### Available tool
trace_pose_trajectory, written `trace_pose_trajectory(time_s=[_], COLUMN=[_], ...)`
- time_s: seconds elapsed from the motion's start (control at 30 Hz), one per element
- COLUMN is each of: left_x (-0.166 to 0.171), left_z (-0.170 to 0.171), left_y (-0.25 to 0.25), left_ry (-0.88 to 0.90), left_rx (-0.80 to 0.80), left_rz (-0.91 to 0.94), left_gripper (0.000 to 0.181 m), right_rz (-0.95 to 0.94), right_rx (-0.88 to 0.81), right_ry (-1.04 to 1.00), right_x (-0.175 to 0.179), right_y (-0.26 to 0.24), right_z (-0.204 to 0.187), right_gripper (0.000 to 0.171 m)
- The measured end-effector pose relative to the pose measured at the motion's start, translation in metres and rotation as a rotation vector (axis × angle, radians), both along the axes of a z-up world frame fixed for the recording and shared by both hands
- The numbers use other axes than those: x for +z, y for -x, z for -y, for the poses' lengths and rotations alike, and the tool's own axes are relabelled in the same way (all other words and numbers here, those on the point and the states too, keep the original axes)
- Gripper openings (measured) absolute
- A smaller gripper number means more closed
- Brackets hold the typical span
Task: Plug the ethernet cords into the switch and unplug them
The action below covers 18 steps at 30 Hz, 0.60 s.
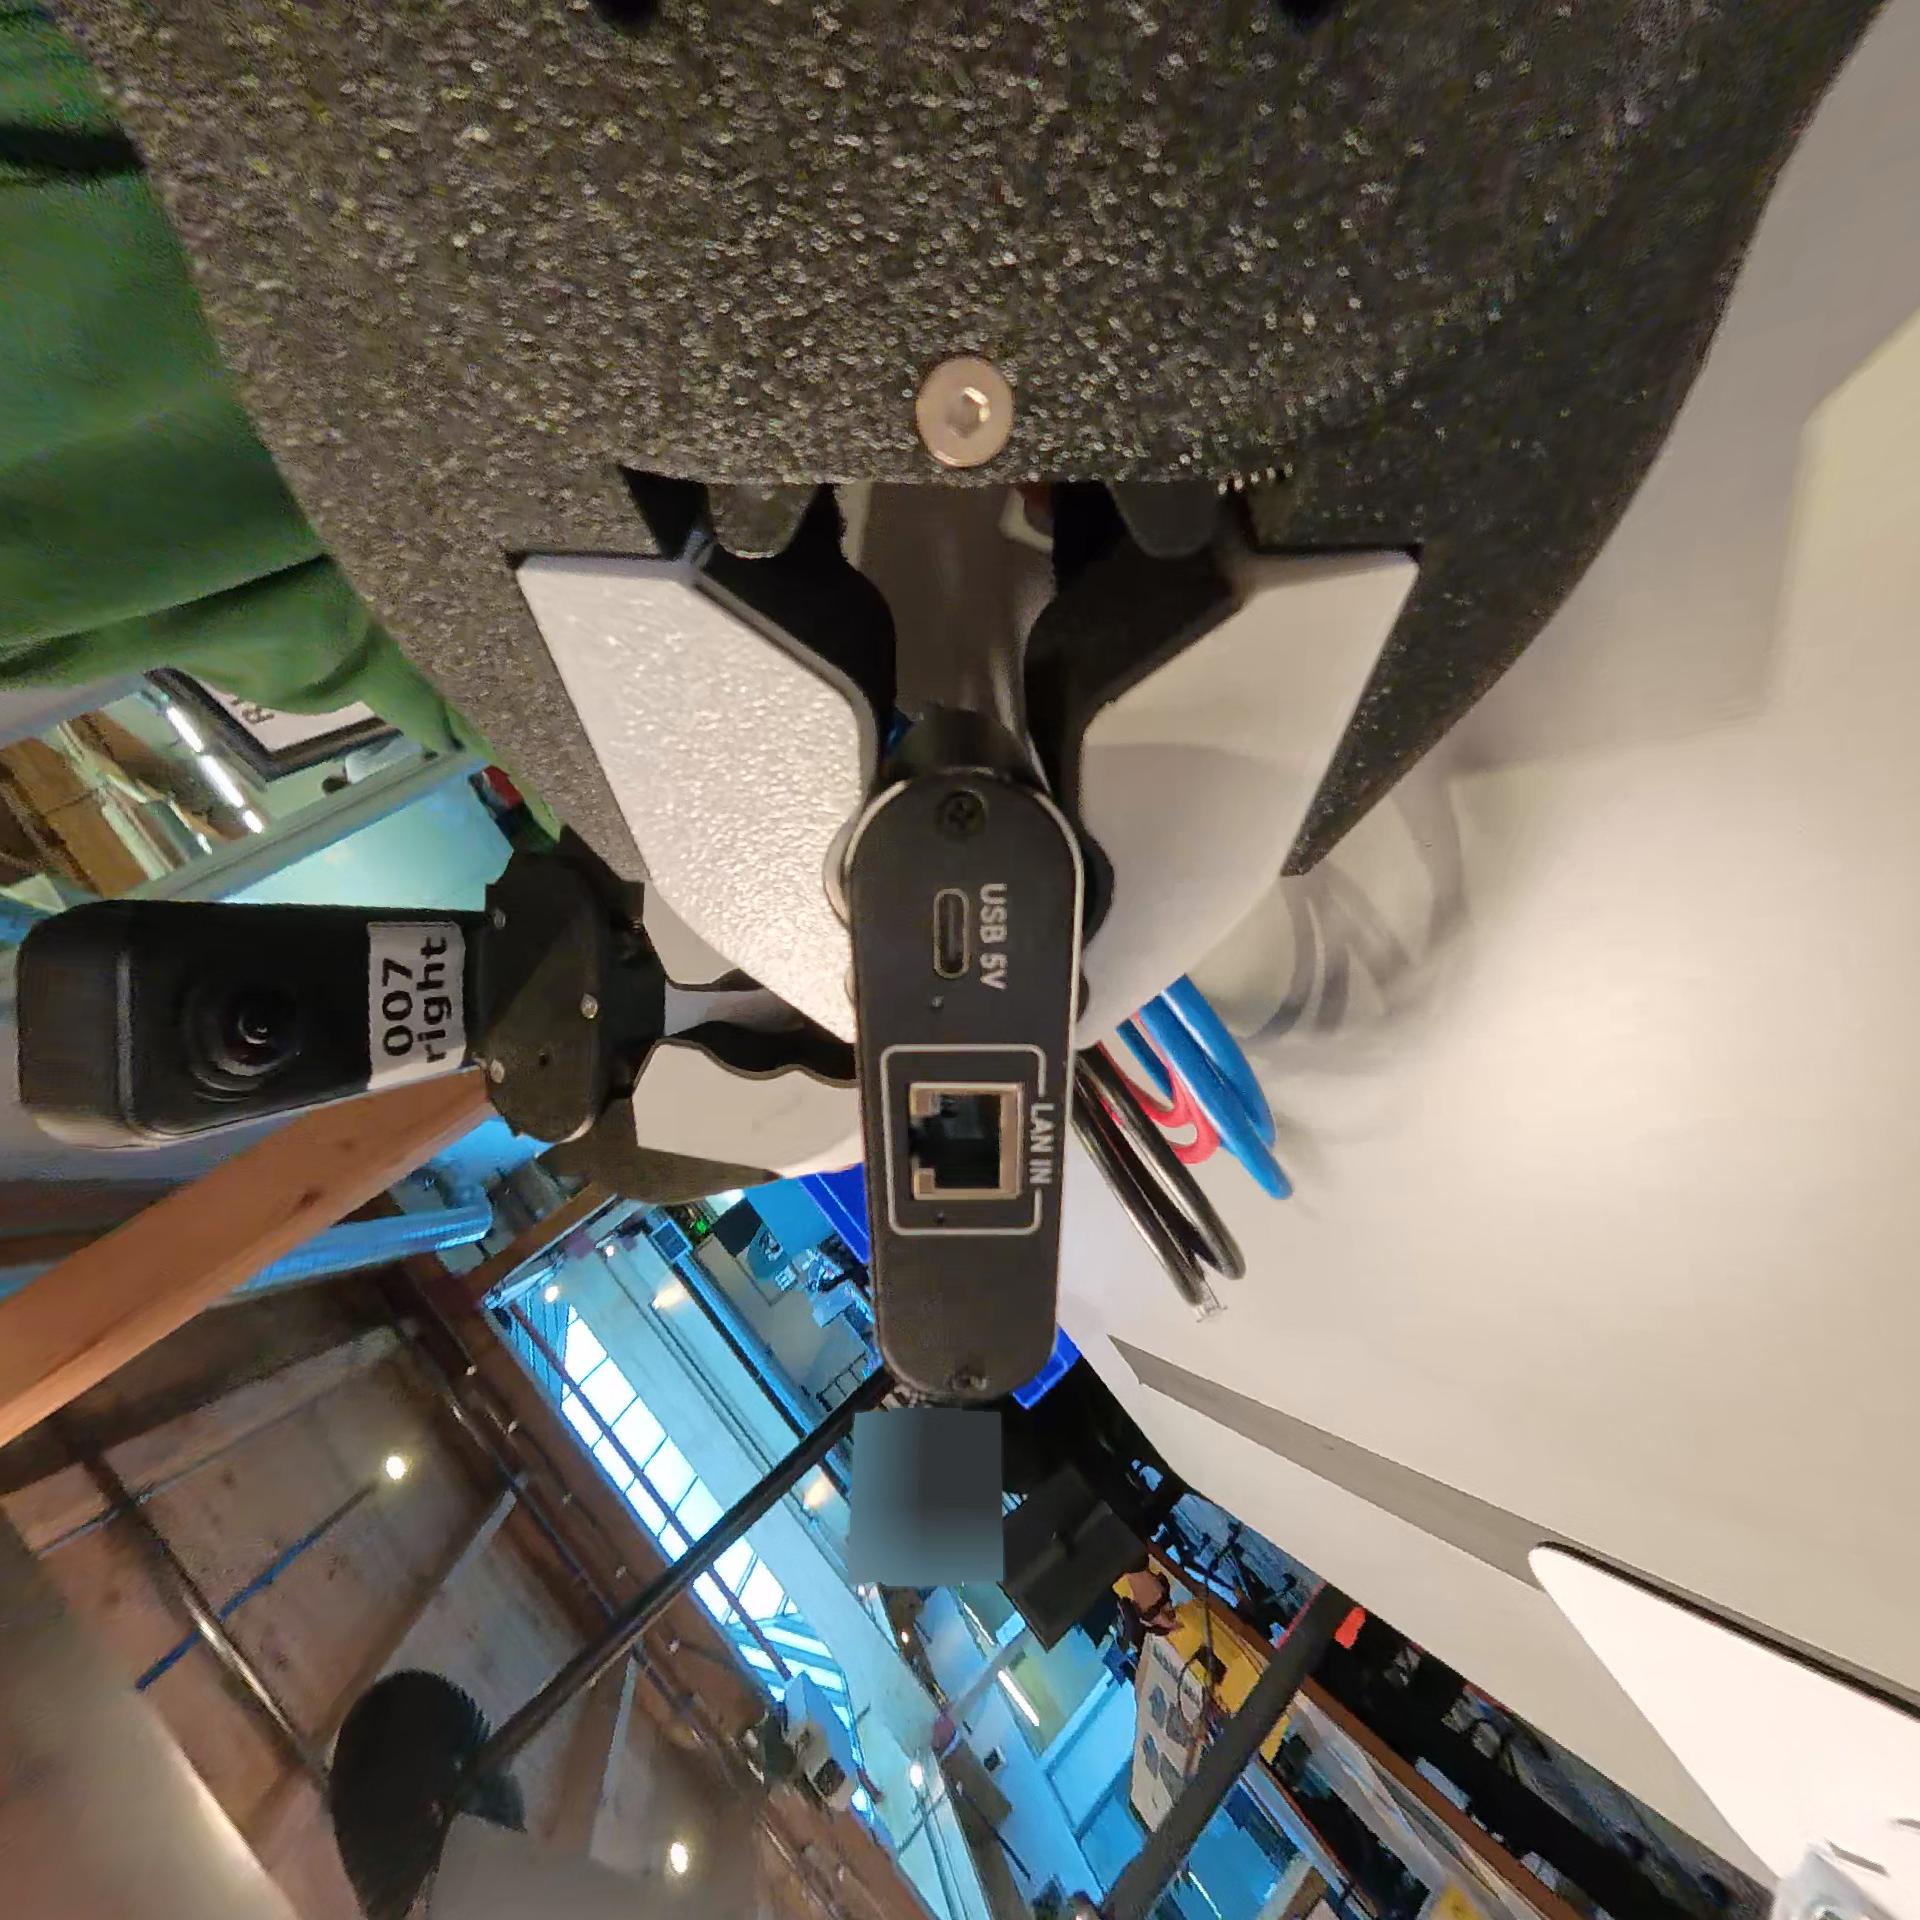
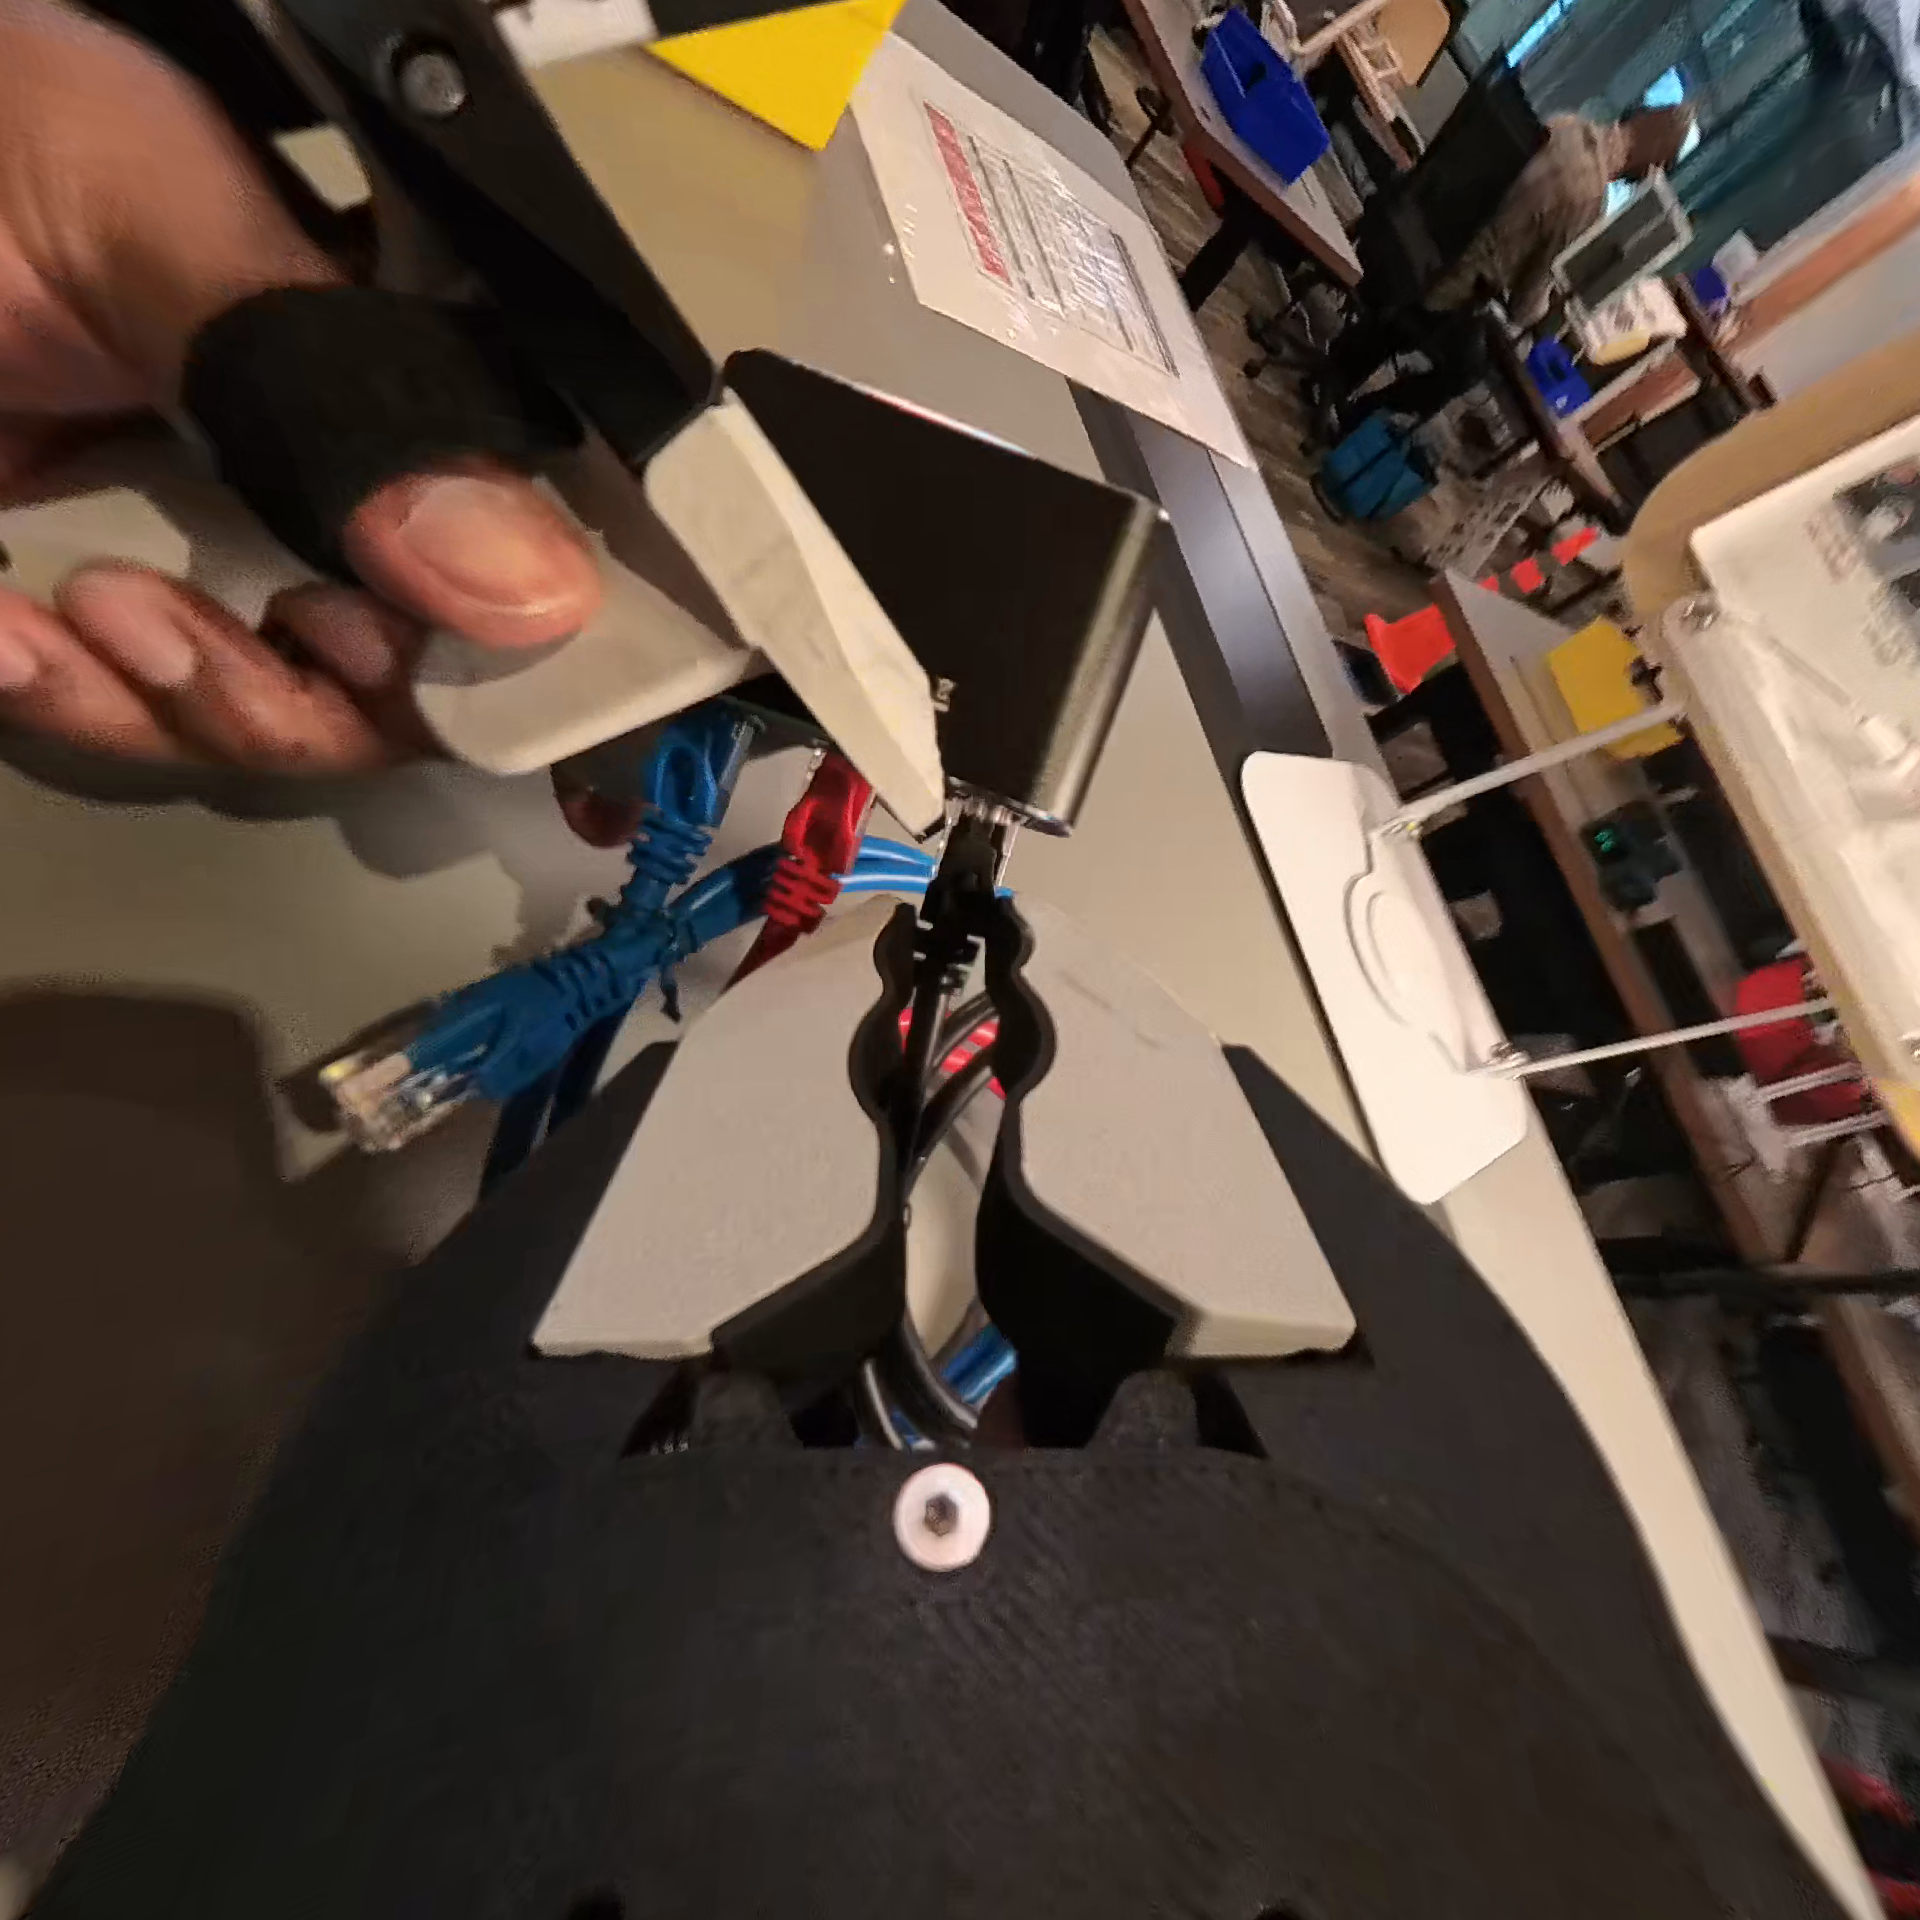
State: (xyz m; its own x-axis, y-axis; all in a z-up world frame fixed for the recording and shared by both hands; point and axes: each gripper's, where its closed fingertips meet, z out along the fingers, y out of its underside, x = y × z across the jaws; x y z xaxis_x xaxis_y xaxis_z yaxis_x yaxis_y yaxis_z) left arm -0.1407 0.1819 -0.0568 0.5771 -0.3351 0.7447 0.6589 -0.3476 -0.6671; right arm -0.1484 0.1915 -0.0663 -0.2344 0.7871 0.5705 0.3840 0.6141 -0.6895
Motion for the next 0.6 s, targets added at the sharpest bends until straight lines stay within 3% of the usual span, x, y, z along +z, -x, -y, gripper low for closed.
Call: trace_pose_trajectory(time_s=[0.3,0.43,0.53,0.6], left_x=[0.007,0.007,0.007,0.001], left_z=[0.003,0.005,0.004,0.003], left_y=[-0.005,-0.006,-0.008,-0.008], left_ry=[-0.042,-0.044,-0.034,-0.017], left_rx=[-0.012,-0.027,-0.038,-0.038], left_rz=[-0.081,-0.085,-0.084,-0.101], left_gripper=[0.030,0.031,0.031,0.031], right_rz=[-0.052,-0.071,-0.066,-0.068], right_rx=[0.012,0.024,0.020,0.006], right_ry=[0.056,-0.071,-0.013,-0.090], right_x=[0.010,0.013,0.015,0.011], right_y=[0.000,0.000,-0.001,0.001], right_z=[0.002,0.003,0.001,0.002], right_gripper=[0.012,0.014,0.012,0.014])
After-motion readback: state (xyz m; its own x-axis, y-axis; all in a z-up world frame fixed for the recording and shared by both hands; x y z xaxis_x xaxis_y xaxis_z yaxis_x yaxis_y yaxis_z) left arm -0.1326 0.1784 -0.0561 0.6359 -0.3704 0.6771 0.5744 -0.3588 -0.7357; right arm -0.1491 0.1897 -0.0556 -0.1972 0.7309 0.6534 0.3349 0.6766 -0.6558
